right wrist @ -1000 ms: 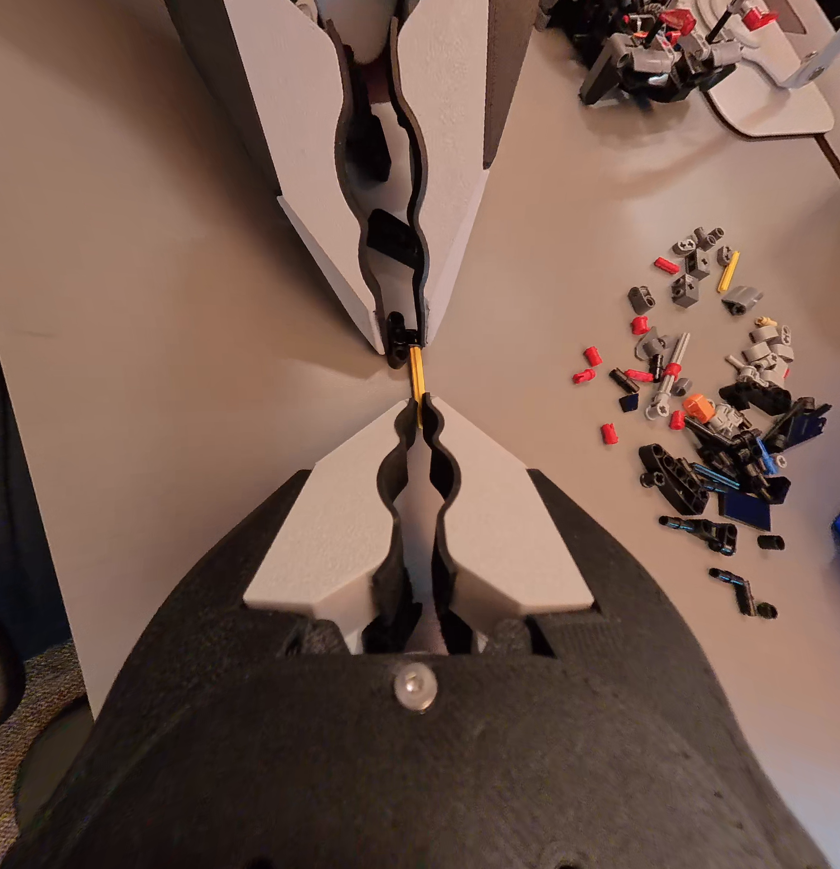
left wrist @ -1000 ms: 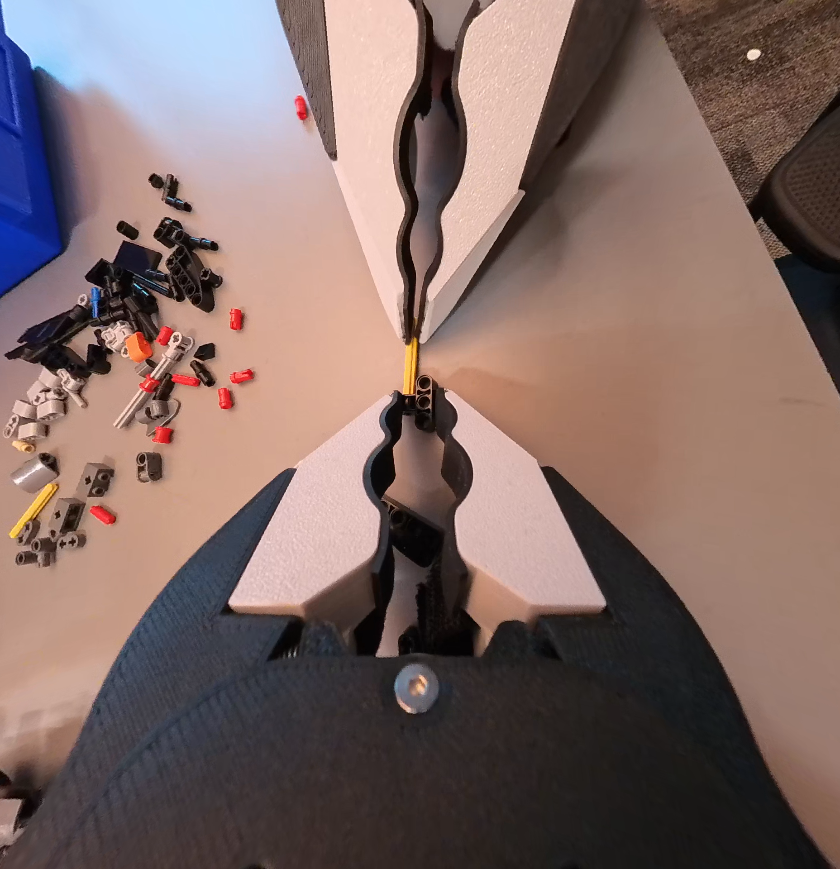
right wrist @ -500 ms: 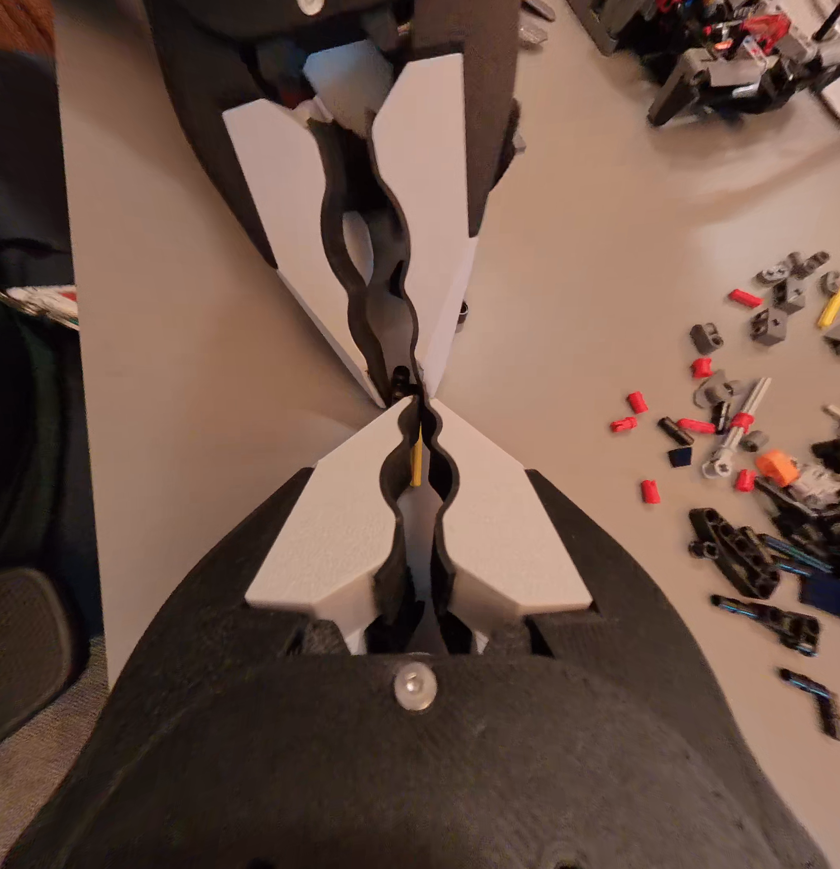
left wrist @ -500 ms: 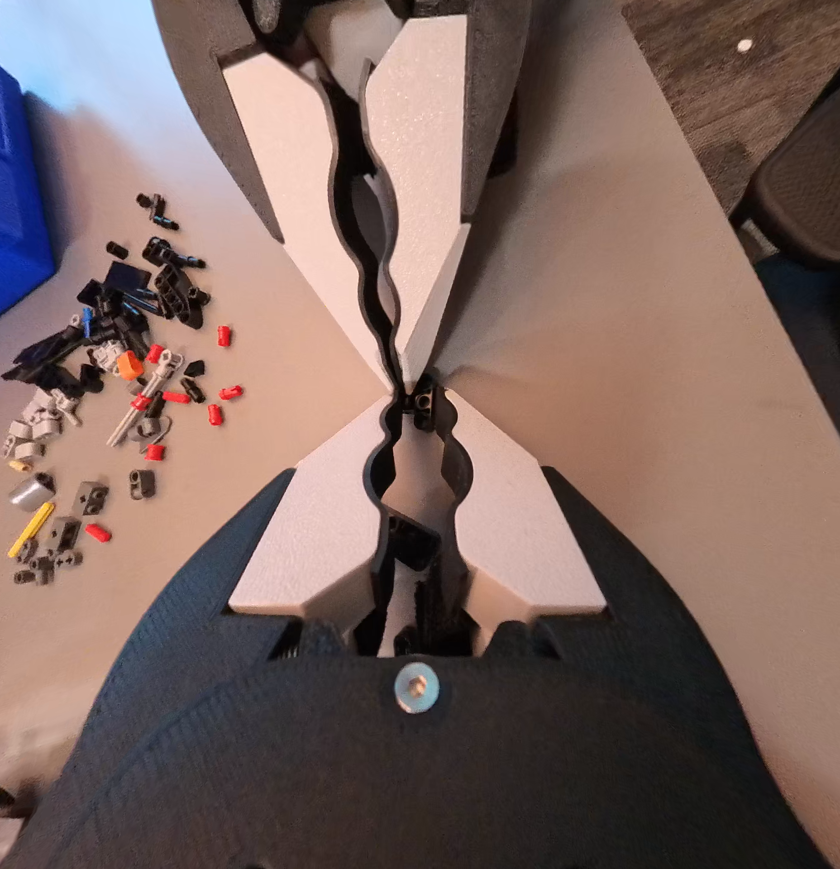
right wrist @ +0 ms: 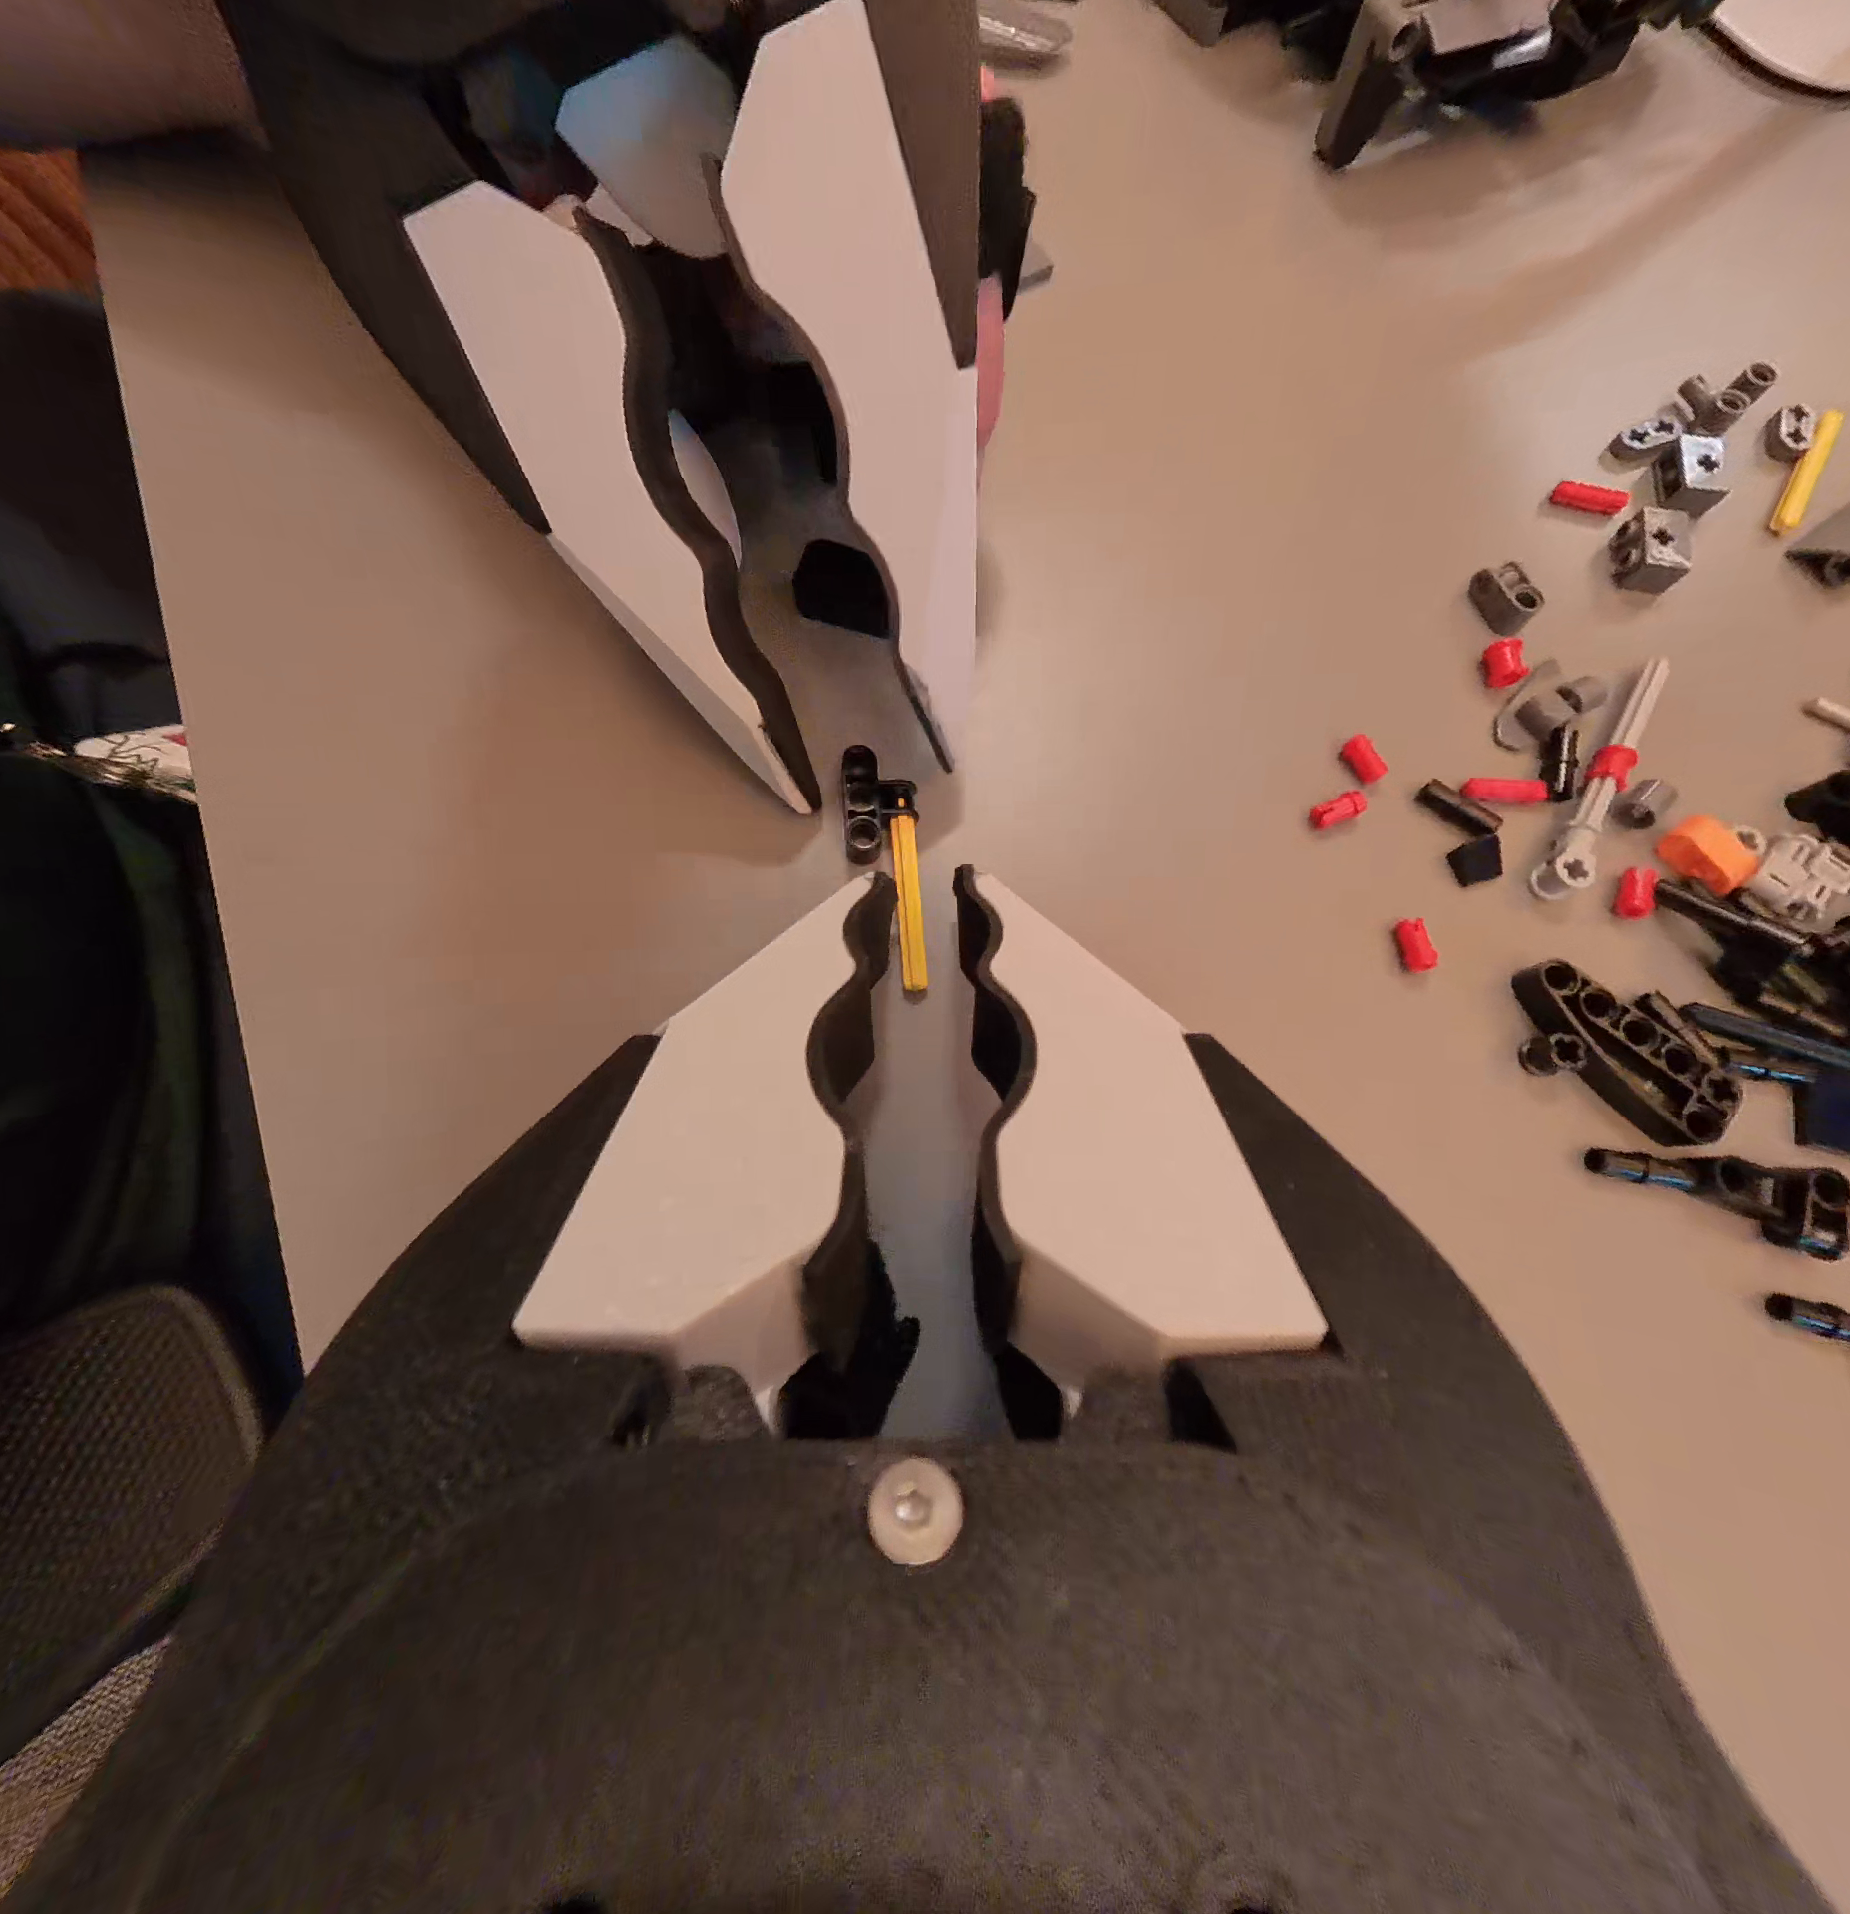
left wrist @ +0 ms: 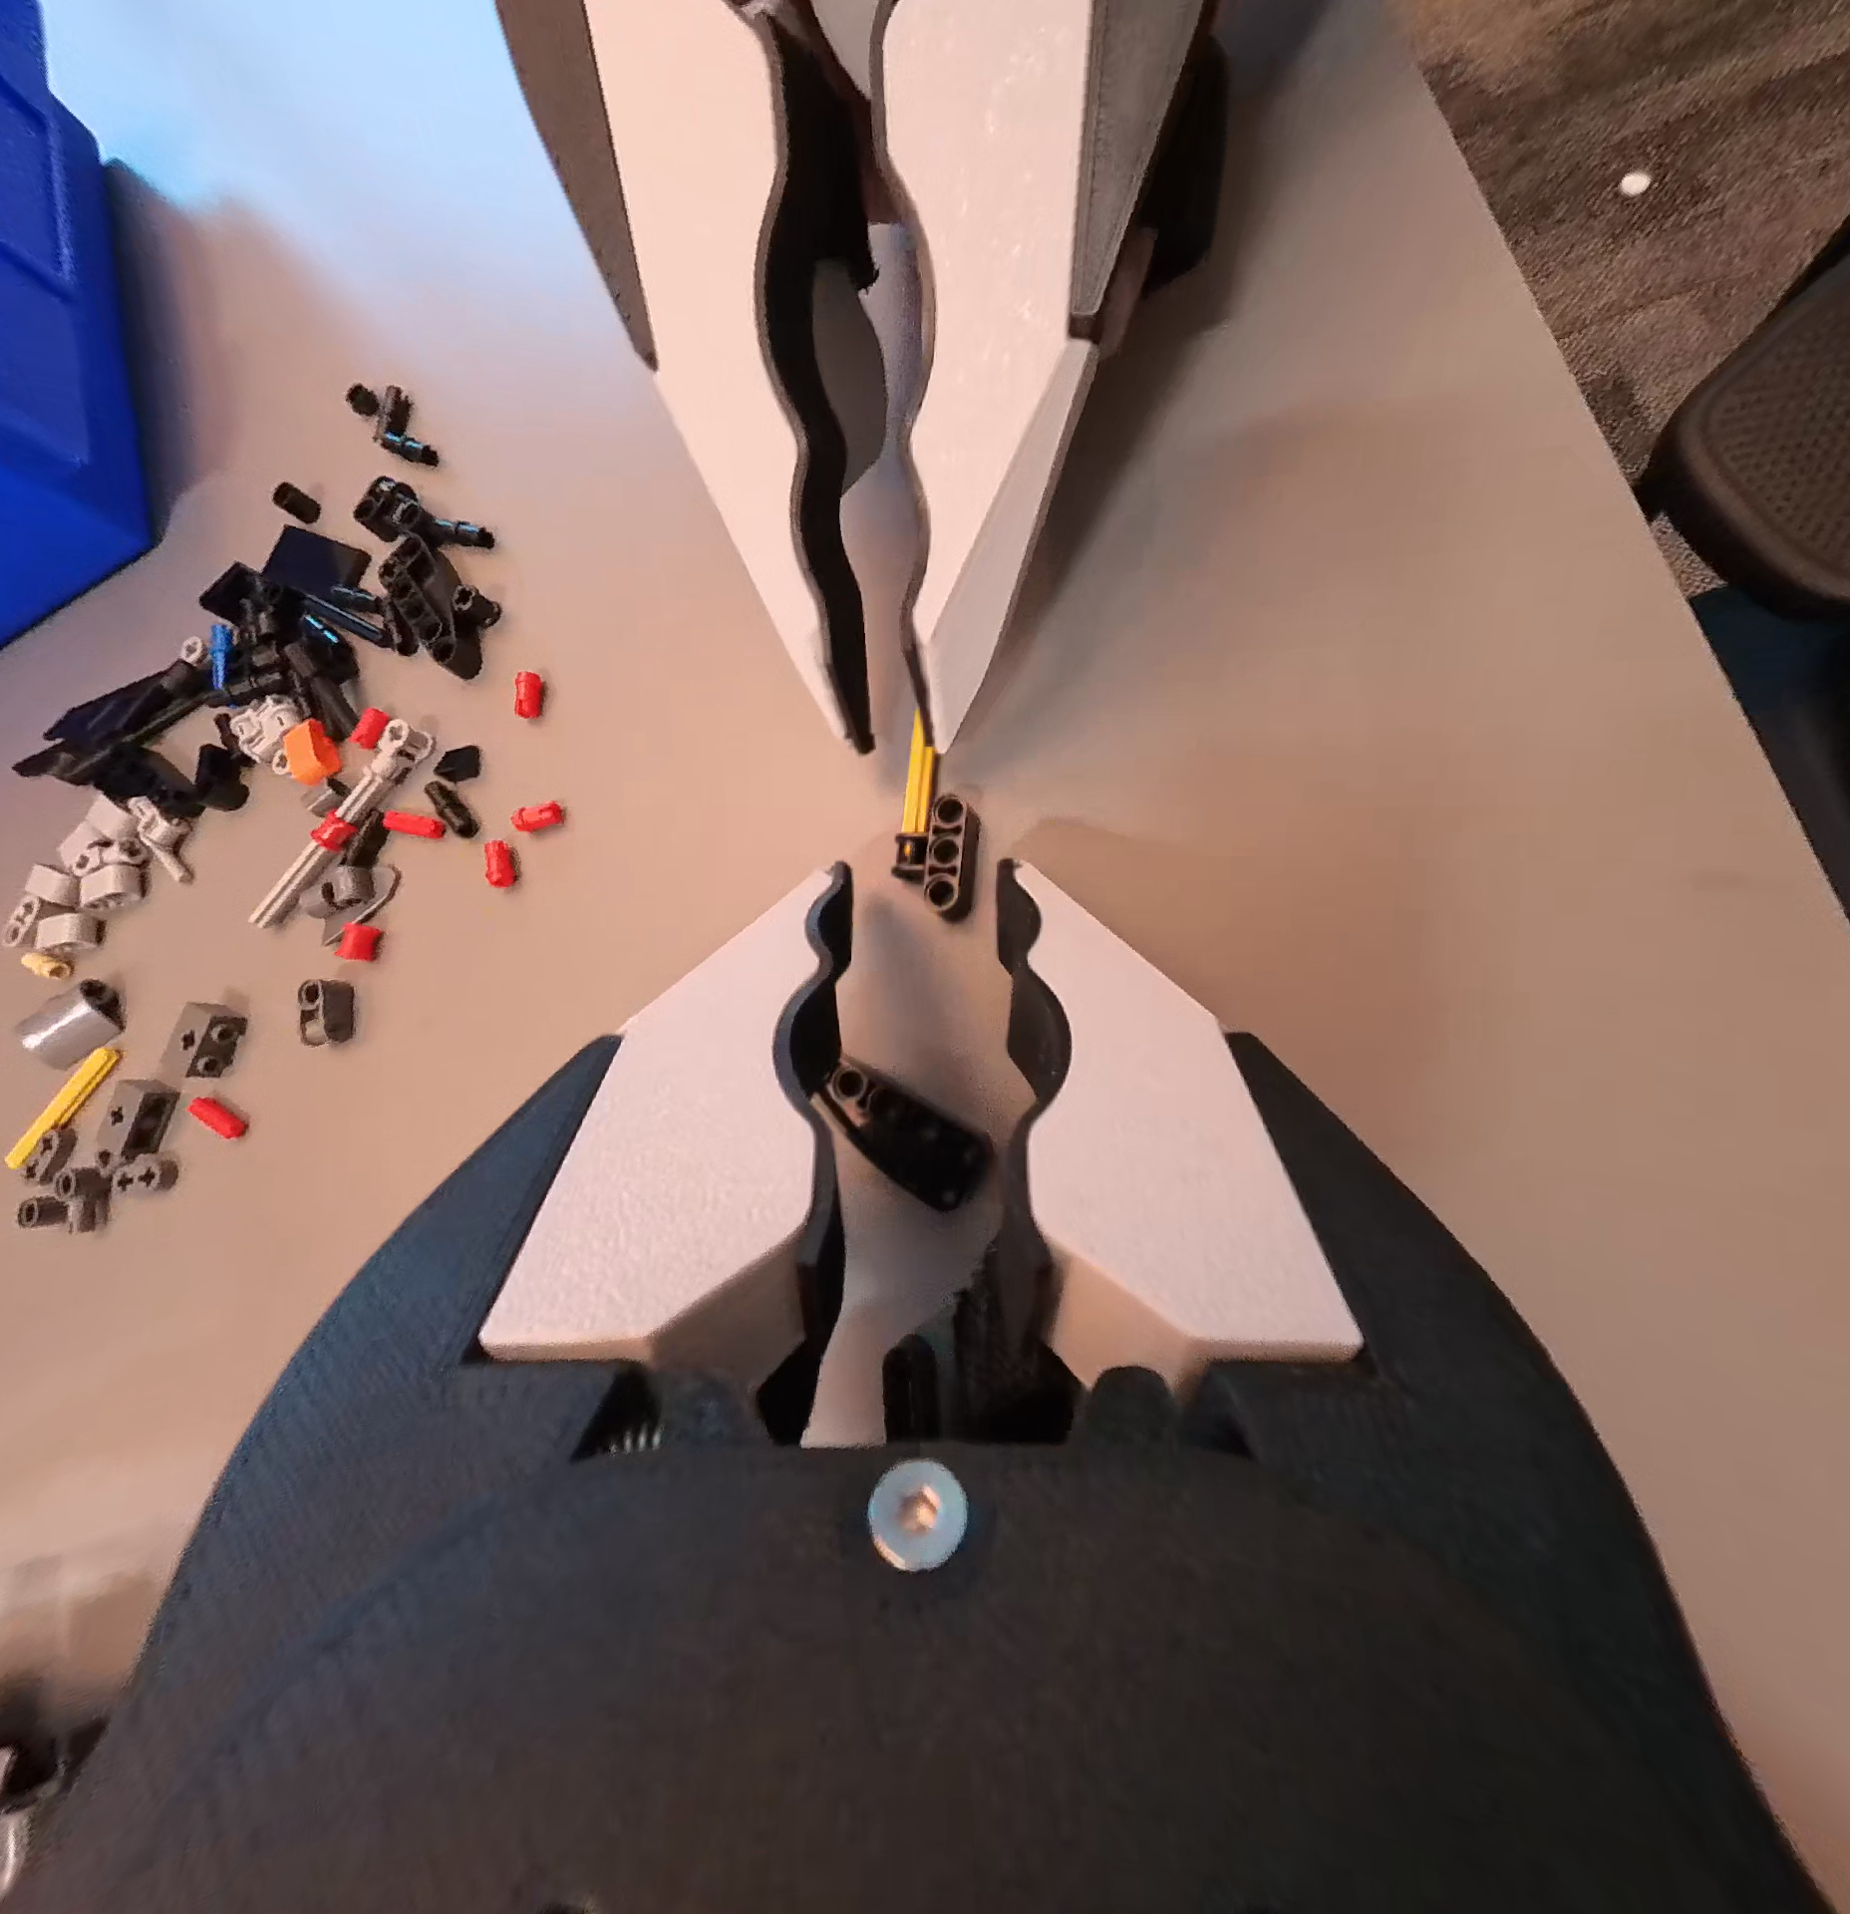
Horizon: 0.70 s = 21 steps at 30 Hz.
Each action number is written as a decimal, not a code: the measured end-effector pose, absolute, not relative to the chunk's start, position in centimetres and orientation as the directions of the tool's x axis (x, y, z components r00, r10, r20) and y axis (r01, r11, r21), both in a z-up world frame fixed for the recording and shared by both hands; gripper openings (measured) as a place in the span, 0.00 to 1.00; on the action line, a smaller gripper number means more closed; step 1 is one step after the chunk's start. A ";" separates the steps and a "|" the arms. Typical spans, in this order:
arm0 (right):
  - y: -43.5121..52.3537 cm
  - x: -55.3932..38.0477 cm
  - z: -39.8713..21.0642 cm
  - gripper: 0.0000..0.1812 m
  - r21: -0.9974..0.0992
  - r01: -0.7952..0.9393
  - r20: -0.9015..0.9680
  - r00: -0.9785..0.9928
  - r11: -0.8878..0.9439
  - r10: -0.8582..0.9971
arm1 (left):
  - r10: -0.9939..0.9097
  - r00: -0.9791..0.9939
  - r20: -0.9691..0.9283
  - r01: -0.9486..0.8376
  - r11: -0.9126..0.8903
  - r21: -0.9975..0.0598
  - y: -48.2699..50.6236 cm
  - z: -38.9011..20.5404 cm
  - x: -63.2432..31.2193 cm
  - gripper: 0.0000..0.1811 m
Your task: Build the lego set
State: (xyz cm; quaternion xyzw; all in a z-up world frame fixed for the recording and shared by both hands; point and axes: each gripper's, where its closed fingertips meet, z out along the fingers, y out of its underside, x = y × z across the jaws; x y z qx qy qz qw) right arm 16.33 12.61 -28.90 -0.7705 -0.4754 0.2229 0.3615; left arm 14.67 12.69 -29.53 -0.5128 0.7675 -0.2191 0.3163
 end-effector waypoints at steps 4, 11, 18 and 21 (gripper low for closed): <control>12.4 16.6 -29.5 0.06 -0.732 0.614 0.007 0.440 -0.295 0.898 | -0.922 -0.284 -0.263 -0.651 0.387 -0.653 12.7 -29.5 14.4 0.15; 12.3 16.4 -29.7 0.01 -0.716 0.633 0.009 0.431 -0.295 0.902 | -0.910 -0.322 -0.261 -0.668 0.413 -0.619 12.3 -29.8 15.3 0.07; 12.3 16.3 -29.7 0.01 -0.728 0.621 0.004 0.428 -0.291 0.904 | -0.917 -0.312 -0.251 -0.675 0.399 -0.620 12.3 -29.8 15.2 0.07; 12.3 16.2 -29.7 0.00 -0.721 0.632 0.008 0.417 -0.284 0.909 | -0.916 -0.318 -0.246 -0.673 0.401 -0.622 12.2 -29.8 15.2 0.07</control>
